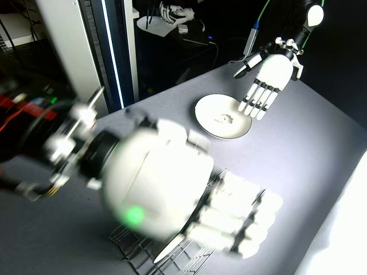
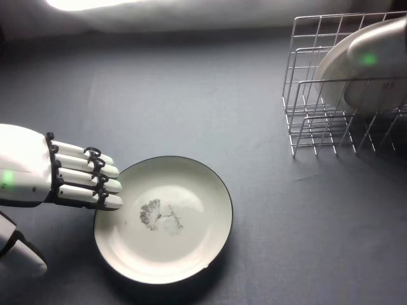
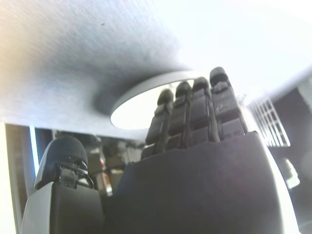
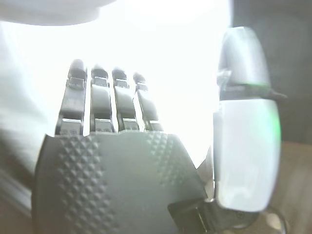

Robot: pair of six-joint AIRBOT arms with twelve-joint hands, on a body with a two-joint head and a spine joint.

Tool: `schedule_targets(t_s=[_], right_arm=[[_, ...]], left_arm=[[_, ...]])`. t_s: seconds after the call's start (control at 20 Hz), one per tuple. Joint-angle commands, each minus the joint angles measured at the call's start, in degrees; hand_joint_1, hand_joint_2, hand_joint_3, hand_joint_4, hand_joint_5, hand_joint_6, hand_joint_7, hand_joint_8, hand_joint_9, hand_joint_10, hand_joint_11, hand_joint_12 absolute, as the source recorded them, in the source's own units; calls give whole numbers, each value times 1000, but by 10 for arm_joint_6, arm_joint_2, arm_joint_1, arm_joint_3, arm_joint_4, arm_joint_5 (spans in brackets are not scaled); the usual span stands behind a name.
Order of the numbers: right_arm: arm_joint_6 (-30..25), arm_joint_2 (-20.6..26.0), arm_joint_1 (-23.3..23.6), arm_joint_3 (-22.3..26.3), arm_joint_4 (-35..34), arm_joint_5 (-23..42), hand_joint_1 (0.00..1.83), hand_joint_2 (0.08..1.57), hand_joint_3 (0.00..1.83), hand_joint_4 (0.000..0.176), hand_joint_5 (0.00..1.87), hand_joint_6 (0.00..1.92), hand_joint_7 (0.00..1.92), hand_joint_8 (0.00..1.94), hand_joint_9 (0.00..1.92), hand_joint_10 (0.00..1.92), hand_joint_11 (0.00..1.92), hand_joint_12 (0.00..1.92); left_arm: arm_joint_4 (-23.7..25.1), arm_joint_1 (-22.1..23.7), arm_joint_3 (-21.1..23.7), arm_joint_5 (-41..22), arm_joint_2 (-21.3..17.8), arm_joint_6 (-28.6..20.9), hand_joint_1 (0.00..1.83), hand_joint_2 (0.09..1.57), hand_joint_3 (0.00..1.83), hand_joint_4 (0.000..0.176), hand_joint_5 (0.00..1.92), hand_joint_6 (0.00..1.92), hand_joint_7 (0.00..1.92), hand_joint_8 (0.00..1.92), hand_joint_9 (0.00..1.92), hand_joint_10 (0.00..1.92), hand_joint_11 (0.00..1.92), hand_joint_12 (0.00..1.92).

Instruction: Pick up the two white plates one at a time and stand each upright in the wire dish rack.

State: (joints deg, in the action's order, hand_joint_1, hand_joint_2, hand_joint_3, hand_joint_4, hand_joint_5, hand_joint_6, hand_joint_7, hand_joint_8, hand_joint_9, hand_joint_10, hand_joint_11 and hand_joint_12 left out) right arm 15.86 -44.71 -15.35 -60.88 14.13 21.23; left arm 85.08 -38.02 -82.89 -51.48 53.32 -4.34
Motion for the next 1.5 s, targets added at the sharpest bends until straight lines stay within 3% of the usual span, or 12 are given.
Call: schedule_targets(t_s=[0.0,0.2,0.35,0.7,1.2,1.45], right_arm=[[-3,4,7,3,19,70,683,757,0,0,0,0,0,0,0,0,0,0],[-4,-14,1,5,161,89,872,725,0,0,0,0,0,0,0,0,0,0],[-3,-38,-2,2,310,130,953,732,0,0,0,0,0,0,0,0,0,0],[0,-91,-8,2,460,146,1133,802,9,0,0,0,0,0,0,0,15,9],[0,-146,-25,2,484,120,1505,1064,15,0,0,0,0,0,0,0,22,32],[-4,-182,-26,2,482,84,1532,1122,1,0,0,0,0,0,0,0,0,126]], left_arm=[[-24,-1,1,-13,3,-1,0,1108,0,0,0,0,0,0,0,0,0,0],[-23,-13,1,-7,5,-1,0,1120,0,0,0,0,0,0,0,0,0,0],[-22,-20,3,-6,6,-1,0,1123,1,0,0,0,0,0,0,0,0,0],[-12,-48,13,1,7,-1,0,1116,0,0,0,0,0,0,0,0,0,0],[-6,-59,21,5,8,-2,0,1113,0,0,0,0,0,0,0,0,0,0],[-6,-60,21,7,8,-3,0,1120,0,0,0,0,0,0,0,0,0,0]])
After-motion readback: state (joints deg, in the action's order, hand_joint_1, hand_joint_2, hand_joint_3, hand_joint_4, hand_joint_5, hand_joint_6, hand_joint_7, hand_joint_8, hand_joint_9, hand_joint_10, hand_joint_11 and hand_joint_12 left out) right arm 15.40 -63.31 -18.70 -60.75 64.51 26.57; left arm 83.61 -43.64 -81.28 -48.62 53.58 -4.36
